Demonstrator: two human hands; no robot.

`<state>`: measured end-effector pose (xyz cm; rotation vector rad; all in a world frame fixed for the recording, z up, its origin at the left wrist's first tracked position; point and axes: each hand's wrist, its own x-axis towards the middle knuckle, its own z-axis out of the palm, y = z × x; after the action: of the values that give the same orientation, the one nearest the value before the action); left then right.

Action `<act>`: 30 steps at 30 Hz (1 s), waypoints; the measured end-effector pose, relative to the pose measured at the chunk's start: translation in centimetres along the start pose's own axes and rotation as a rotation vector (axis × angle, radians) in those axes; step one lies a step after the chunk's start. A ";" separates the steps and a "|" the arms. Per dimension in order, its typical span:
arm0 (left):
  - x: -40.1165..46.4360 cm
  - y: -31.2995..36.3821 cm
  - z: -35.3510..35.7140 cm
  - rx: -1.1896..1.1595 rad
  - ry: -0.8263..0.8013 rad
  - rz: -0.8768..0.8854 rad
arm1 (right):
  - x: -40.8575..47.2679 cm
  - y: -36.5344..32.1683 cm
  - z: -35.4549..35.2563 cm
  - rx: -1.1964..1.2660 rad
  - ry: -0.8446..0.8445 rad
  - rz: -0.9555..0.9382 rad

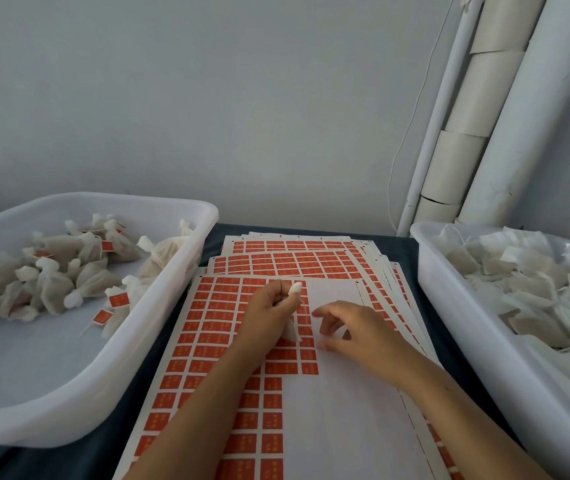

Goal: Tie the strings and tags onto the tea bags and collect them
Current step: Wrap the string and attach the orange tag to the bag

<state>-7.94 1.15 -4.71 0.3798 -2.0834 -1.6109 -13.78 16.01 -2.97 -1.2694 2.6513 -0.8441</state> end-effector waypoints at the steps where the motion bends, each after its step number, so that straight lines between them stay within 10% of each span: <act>1: 0.0 0.0 0.0 -0.004 0.004 -0.003 | -0.4 0.0 0.0 -0.021 -0.009 -0.008; 13: -0.3 0.4 0.0 -0.019 -0.005 -0.030 | -2.4 -0.9 -0.2 -0.452 -0.112 -0.462; 22: -0.3 0.4 0.1 -0.004 0.006 -0.054 | -3.2 -1.5 0.4 -0.608 0.038 -0.558; 30: -0.2 0.0 0.0 0.011 -0.001 -0.045 | -2.9 -1.3 -0.2 -0.550 -0.165 -0.464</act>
<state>-7.77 1.25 -4.76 0.4330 -2.0991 -1.6262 -11.06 17.62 -2.61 -2.0218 2.5735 -0.0014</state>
